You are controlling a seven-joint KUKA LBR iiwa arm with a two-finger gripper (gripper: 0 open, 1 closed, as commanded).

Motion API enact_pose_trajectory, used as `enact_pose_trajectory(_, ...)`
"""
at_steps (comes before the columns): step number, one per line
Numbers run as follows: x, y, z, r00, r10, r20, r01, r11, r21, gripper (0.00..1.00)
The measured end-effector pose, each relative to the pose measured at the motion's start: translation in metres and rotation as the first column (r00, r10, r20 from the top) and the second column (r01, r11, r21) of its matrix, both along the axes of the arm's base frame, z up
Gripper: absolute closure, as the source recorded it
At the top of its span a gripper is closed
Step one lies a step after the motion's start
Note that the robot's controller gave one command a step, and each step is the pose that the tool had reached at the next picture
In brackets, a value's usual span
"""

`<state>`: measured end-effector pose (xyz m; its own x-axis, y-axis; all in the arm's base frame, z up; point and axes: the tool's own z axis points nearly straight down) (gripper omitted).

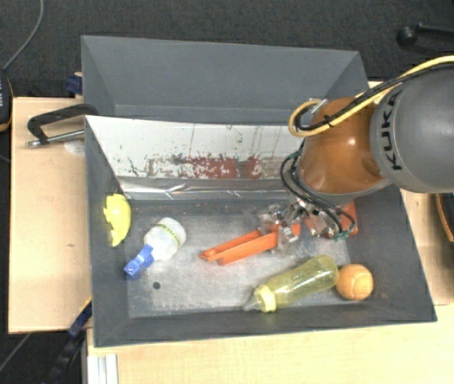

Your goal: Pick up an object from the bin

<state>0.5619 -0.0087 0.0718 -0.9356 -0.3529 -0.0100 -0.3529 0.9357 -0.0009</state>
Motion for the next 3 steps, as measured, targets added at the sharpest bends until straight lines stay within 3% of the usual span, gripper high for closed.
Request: enact_pose_trajectory(3,0.0,0.0,0.0,1.0,0.001,0.0,-0.001,1.0,0.0,1.0)
